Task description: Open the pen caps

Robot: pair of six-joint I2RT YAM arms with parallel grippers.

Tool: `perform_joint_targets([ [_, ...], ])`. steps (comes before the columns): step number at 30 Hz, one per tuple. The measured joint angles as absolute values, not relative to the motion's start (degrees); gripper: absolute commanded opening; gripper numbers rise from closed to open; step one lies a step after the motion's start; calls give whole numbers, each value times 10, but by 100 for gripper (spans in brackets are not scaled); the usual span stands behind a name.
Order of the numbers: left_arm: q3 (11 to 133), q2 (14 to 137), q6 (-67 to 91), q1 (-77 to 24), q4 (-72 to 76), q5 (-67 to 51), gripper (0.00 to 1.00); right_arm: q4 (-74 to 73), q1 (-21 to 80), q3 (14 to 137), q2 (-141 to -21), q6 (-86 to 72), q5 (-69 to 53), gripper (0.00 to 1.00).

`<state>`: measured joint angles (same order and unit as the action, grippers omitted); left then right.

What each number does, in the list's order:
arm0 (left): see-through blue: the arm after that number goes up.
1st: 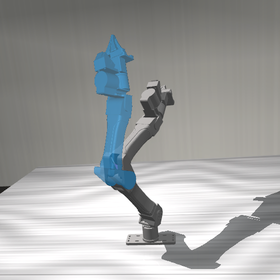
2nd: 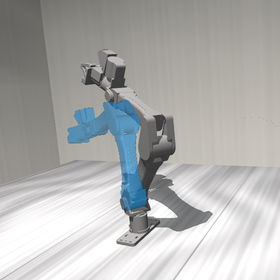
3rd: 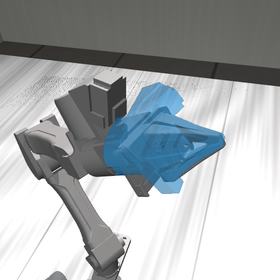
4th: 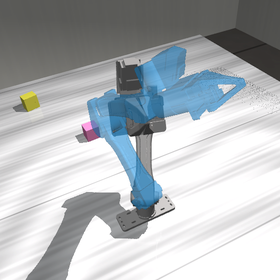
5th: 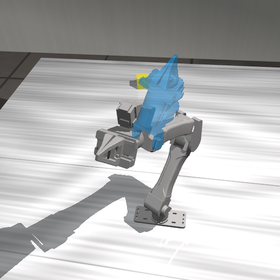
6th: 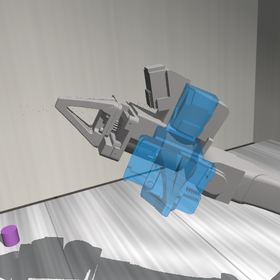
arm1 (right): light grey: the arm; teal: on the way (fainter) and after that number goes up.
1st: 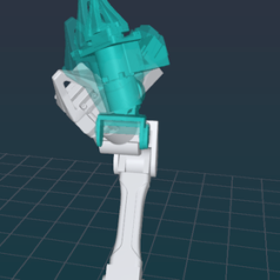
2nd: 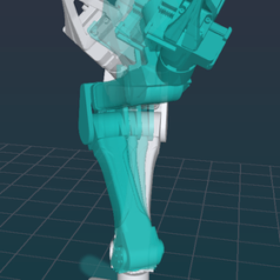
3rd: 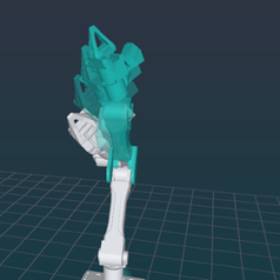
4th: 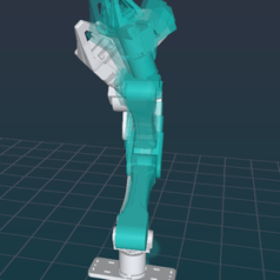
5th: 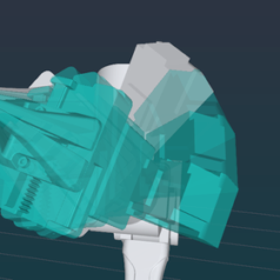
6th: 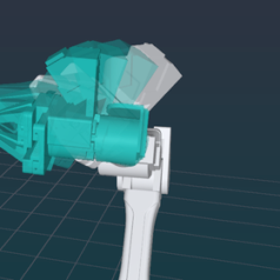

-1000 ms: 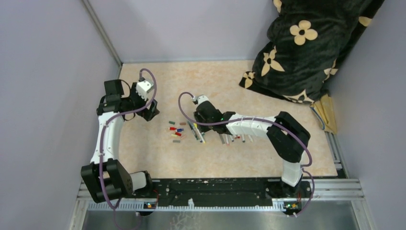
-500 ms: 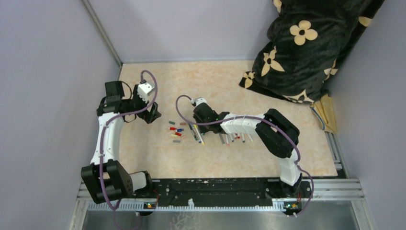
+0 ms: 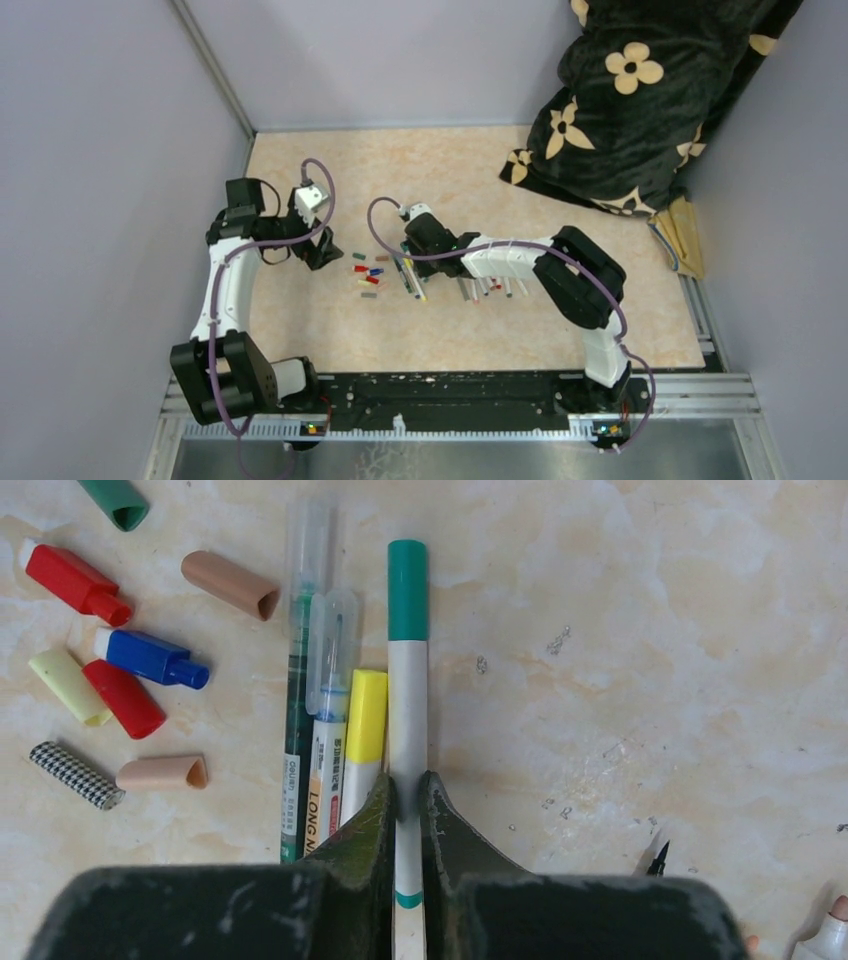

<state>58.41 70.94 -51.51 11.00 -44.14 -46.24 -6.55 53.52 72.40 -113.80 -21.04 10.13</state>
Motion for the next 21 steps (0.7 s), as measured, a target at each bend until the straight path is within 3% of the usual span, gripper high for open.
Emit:
perform_joint_targets([
  [12,550,723,-651,80,-487,-498,99,-69,463,686,-1023,-205,-82,0],
  [21,547,700,-699,-35,-484,-489,99,-82,456,686,-1003,-211,-304,0],
])
